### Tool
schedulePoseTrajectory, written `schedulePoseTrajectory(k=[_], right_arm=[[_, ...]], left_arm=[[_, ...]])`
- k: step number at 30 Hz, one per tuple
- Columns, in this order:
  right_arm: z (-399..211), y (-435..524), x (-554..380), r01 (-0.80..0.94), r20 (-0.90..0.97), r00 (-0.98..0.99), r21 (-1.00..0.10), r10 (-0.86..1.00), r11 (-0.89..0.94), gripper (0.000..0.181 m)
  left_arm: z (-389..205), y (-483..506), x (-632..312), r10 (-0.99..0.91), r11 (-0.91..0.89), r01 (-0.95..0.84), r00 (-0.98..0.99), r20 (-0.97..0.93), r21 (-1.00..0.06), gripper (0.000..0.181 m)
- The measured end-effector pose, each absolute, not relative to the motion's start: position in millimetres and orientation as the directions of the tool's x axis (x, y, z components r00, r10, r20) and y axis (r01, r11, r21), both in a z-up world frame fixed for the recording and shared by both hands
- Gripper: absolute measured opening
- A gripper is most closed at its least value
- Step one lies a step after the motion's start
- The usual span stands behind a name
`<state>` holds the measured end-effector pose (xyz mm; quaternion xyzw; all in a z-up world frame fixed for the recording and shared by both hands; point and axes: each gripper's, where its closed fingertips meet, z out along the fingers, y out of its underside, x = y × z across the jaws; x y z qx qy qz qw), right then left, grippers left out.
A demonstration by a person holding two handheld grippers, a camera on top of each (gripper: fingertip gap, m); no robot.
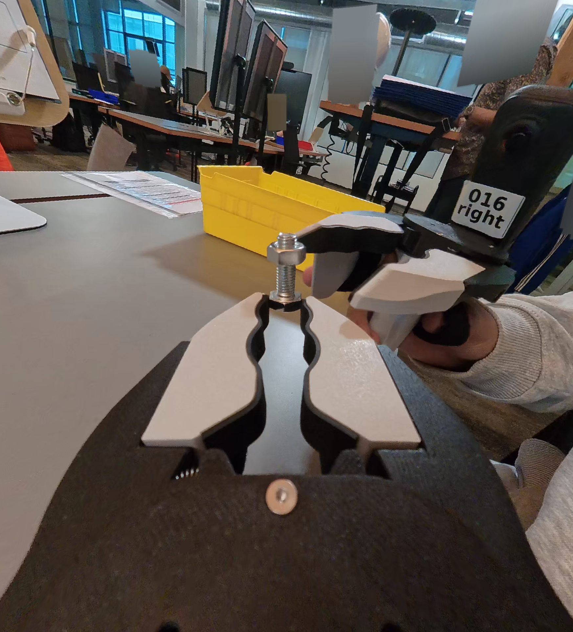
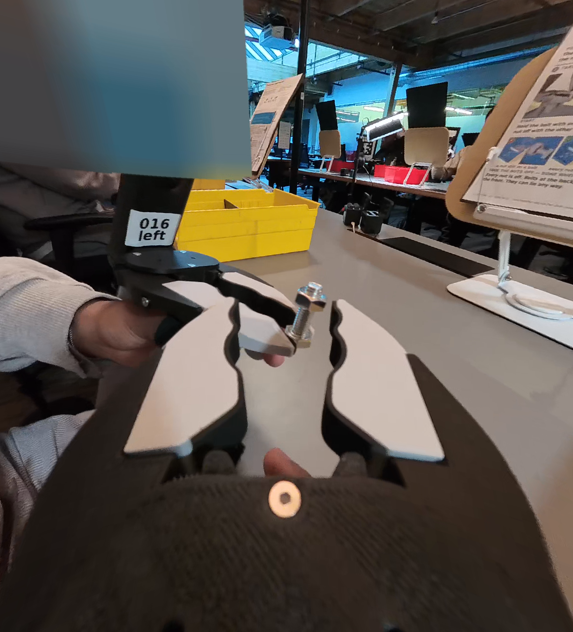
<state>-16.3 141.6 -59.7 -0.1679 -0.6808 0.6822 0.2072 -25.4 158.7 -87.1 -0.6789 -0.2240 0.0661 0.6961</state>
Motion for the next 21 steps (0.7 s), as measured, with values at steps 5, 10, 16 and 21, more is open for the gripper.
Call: schedulePoseTrajectory(k=[5, 10, 16, 21], right_arm=[[-52.0, 144.4, -6.2, -0.063, 0.055, -0.878, -0.998, 0.475, -0.001, 0.008], [-54.9, 147.6, -11.8, -0.028, 0.018, -0.874, -0.999, 0.486, -0.014, 0.012], [-60.2, 152.2, -19.5, 0.024, -0.032, -0.861, -0.999, 0.508, -0.022, 0.014], [-68.9, 154.8, -25.5, 0.086, -0.087, -0.859, -0.996, 0.504, -0.024, 0.014]], left_arm=[[-87.1, 156.9, -27.5, 0.398, 0.083, 0.228, 0.885, 0.242, -0.970, 0.018], [-87.2, 157.7, -26.5, 0.398, 0.076, 0.220, 0.888, 0.232, -0.972, 0.018], [-87.0, 157.3, -26.7, 0.397, 0.079, 0.223, 0.887, 0.236, -0.972, 0.018], [-86.5, 158.0, -25.3, 0.388, 0.083, 0.224, 0.890, 0.238, -0.971, 0.018]])
